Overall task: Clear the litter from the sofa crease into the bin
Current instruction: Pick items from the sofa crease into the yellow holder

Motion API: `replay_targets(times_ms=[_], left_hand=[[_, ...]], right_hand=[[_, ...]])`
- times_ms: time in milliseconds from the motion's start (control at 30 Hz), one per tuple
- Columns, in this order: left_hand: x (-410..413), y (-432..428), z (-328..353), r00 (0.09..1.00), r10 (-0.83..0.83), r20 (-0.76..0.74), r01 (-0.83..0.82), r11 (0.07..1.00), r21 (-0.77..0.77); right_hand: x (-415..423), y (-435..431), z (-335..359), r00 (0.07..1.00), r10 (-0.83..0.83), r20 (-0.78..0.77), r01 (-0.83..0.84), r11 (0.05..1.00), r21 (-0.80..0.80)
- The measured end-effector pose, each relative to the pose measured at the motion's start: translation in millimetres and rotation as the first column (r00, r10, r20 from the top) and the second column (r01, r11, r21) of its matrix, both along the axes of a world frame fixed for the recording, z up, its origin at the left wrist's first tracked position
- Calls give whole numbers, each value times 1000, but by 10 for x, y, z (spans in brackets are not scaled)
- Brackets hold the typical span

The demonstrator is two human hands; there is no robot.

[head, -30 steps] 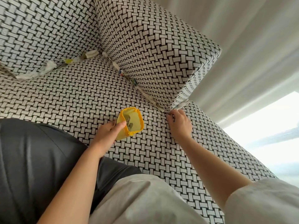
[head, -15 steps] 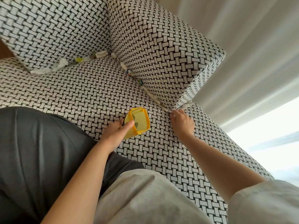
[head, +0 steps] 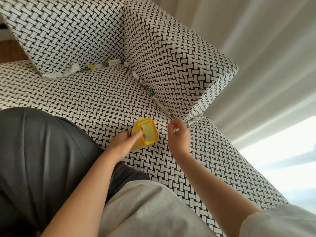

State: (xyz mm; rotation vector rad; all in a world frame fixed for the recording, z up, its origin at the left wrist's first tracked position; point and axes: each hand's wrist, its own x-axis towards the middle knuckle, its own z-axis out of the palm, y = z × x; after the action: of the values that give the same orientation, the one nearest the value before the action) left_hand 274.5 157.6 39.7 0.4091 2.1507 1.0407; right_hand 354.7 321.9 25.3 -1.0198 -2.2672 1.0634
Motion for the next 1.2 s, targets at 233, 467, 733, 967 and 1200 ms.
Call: replay_targets(times_ms=[233, 467, 733, 967, 1200], left_hand=[[-6, -7, 1, 1000, -17, -16, 17, 1000, -7], [-33, -18, -41, 1000, -14, -4, 14, 1000, -13], [-46, 24, -50, 1000, 10, -3, -10, 1000, -23], [-43, 7, -53, 1000, 8, 8, -8, 999, 35], [-38, 2, -21, 998, 39, 45, -42, 998, 54]], right_hand=[[57, 546, -253, 920, -101, 380, -6, 963, 271], [-32, 524, -241, 890, -138, 435, 14, 961, 275], [-31, 621, -216, 847, -25, 531, -109, 970, 219], [-116, 559, -237, 915, -61, 400, 16, 993, 114], [-113, 397, -318, 933, -68, 352, -3, 980, 197]])
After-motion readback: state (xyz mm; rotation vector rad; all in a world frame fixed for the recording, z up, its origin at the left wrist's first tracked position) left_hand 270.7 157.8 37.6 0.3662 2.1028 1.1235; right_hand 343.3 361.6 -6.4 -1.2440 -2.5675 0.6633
